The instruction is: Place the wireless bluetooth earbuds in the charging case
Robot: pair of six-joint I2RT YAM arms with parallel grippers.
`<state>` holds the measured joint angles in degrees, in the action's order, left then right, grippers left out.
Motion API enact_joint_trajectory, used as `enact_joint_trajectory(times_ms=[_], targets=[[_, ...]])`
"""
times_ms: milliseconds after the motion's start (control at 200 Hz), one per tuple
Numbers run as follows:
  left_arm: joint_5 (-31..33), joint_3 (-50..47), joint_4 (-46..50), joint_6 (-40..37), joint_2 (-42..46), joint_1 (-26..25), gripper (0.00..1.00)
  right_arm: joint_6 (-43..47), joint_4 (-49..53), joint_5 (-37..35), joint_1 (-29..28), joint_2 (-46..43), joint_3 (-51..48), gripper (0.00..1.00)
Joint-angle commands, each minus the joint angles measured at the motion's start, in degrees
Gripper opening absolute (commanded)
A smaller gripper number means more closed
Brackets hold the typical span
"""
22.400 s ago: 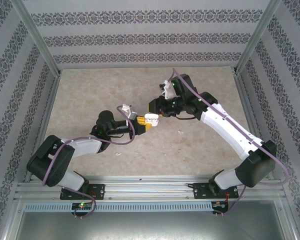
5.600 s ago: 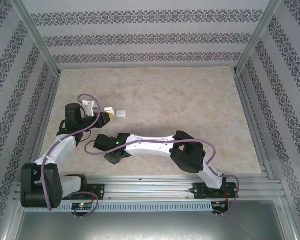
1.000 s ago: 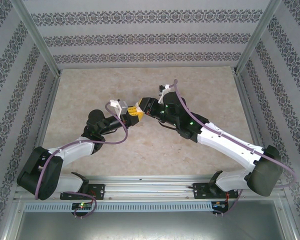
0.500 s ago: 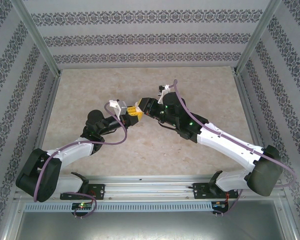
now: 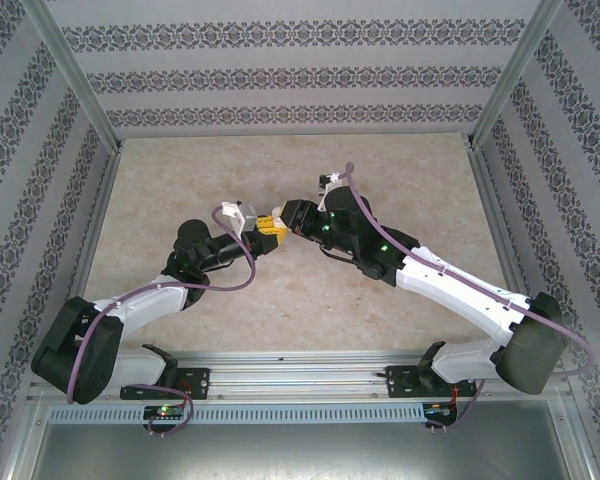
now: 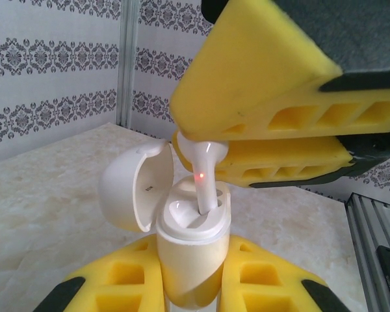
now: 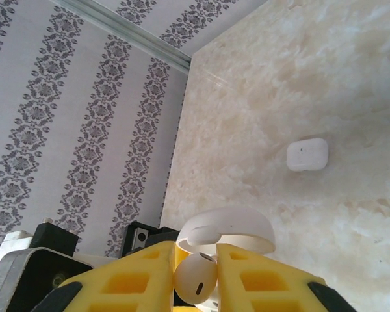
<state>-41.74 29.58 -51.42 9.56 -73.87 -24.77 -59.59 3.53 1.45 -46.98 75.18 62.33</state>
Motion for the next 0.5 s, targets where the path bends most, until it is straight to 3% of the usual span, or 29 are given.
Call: enact_joint_trajectory(times_ms=[0, 495], targets=[[-0.63, 1.40, -4.29, -0.86, 1.93, -0.36, 0.00, 2.46, 6.51, -2.24, 0.58, 0.48, -1.19, 0.23], [-0.14, 1.26, -1.42, -1.20, 1.90, -0.37, 0.00, 7.09, 13.81, -1.32, 0.73, 3.82, 6.80, 0.41]])
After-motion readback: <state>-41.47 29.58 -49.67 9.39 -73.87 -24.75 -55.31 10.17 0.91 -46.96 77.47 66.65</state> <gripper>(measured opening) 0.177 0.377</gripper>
